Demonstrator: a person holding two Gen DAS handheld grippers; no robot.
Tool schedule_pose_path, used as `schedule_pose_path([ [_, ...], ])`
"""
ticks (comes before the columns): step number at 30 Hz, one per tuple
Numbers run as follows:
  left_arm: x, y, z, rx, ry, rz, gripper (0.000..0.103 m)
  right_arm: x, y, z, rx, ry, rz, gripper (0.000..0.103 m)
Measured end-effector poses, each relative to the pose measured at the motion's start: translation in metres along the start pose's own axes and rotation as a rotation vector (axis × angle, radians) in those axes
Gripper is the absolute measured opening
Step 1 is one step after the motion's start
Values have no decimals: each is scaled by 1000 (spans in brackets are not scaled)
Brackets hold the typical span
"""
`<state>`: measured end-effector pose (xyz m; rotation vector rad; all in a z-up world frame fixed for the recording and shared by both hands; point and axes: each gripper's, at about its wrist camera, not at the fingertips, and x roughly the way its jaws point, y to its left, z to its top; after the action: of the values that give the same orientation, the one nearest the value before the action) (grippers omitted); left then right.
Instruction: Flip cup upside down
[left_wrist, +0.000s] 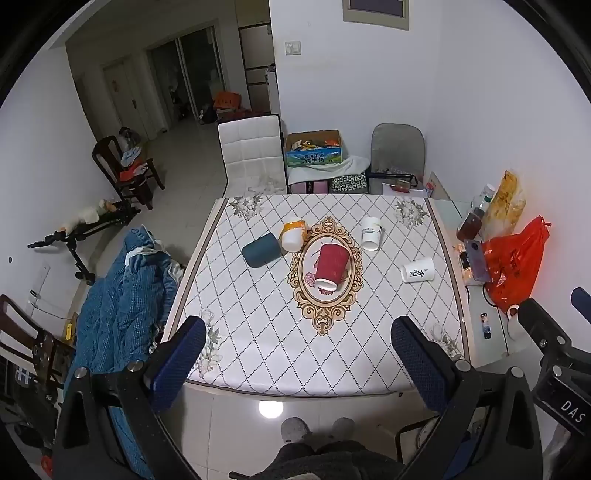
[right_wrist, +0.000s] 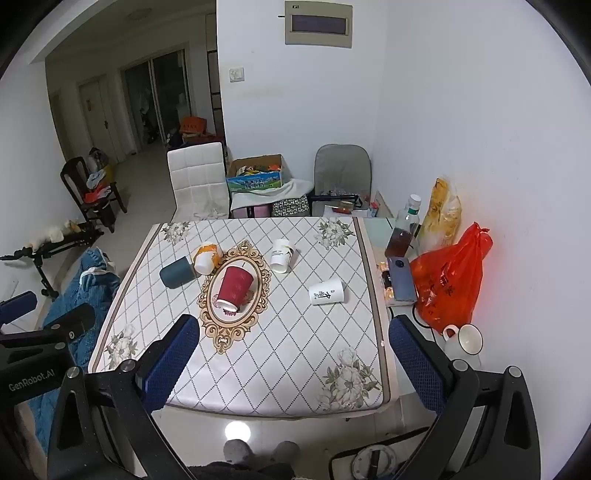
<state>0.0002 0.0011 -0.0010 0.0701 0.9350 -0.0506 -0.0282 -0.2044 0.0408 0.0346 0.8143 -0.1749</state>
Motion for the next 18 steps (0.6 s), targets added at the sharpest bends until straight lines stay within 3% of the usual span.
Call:
schedule_pose_path([
  [1, 1, -4, 1, 19, 8, 24, 103, 0, 0, 0, 1, 1, 1, 103],
  [18, 0, -1, 0, 6, -10, 13, 103, -8, 5, 1, 8, -8, 20, 103],
])
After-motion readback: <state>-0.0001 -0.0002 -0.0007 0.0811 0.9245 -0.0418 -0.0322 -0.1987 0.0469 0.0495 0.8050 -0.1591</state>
